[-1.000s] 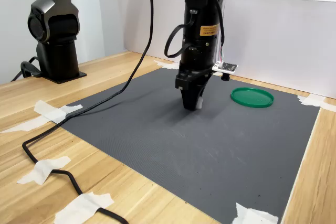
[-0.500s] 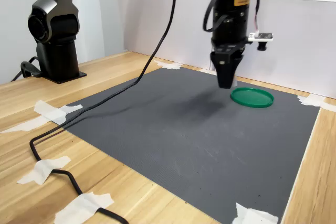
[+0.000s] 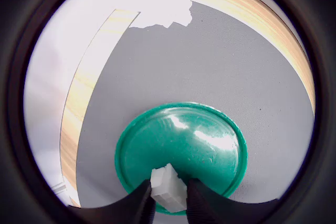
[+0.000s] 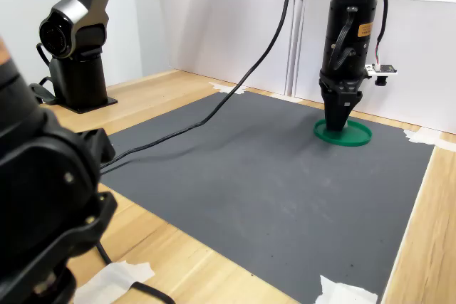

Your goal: Grasp a white terminal and put it on the green lid.

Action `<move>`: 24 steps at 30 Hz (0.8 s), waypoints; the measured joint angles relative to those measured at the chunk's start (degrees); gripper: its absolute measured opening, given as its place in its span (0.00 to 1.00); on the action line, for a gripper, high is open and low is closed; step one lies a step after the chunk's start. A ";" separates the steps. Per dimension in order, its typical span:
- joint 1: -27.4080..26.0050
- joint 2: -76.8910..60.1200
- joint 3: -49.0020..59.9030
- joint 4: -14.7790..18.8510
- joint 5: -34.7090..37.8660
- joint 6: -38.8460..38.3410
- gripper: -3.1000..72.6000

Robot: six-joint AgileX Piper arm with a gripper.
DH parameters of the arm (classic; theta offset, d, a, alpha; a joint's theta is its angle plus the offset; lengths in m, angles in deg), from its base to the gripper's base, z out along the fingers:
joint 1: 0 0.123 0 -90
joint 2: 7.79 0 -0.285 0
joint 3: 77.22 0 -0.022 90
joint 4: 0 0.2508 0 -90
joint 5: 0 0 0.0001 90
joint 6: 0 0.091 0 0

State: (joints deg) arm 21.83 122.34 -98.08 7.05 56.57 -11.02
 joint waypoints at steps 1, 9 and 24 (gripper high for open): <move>0.00 0.07 -0.06 0.00 0.00 -0.49 0.33; 0.00 0.12 -0.18 0.19 -0.06 -3.38 0.44; -1.71 -8.94 0.60 -0.19 -3.67 0.17 0.94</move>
State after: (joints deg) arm 20.12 113.40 -97.47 6.86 52.90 -10.86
